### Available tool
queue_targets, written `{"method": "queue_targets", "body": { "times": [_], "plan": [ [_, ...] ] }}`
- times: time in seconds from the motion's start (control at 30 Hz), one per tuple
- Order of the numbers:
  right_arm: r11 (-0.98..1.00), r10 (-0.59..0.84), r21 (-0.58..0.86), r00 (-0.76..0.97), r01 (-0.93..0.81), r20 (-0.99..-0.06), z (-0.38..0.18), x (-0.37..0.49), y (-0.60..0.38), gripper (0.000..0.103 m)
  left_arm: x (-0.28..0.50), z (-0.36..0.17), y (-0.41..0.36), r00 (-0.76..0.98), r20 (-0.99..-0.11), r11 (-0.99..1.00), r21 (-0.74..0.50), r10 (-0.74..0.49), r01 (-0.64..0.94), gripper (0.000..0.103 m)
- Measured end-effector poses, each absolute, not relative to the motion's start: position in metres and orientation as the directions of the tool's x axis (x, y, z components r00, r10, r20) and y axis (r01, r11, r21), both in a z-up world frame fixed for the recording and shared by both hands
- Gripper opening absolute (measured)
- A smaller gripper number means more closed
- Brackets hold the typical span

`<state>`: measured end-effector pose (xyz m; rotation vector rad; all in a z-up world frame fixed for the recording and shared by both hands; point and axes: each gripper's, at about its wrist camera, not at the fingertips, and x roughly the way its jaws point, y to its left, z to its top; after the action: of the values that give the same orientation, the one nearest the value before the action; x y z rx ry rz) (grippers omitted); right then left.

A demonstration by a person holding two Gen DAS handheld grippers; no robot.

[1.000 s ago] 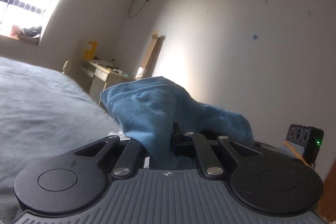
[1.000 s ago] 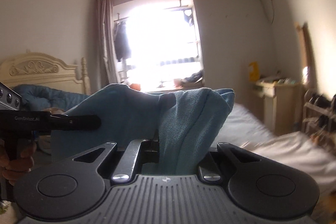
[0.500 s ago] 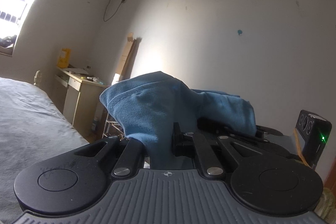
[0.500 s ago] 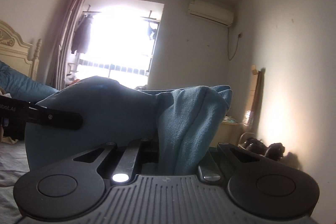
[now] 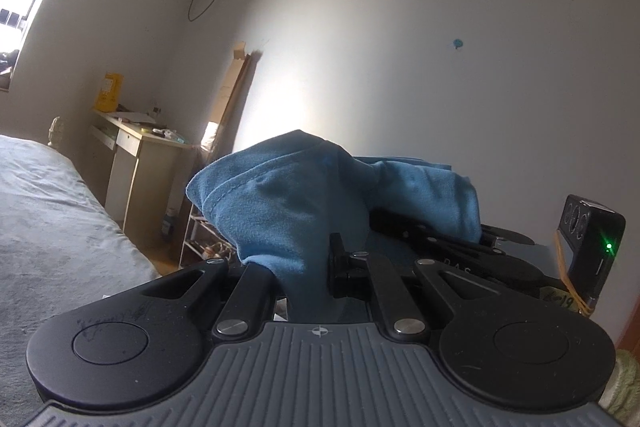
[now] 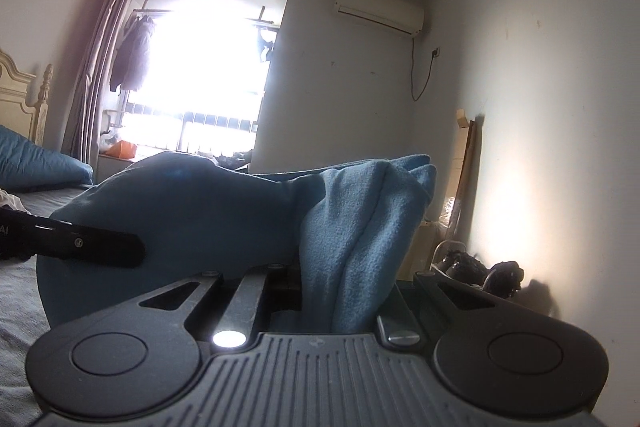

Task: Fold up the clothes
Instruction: 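Carry the shirt with both grippers toward the stack of folded clothes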

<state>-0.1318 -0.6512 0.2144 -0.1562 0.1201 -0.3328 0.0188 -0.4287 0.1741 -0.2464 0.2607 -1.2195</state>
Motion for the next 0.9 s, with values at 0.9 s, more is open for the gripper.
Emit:
{"method": "queue_targets", "body": {
  "times": [0.9],
  "plan": [
    [0.961,-0.255,-0.185,0.913,0.204,-0.317,0.133,-0.008,-0.672,0.012,0.101,0.118,-0.440,0.425,-0.249,0.492,-0.389,-0.870,0.779,0.005]
  ]
}}
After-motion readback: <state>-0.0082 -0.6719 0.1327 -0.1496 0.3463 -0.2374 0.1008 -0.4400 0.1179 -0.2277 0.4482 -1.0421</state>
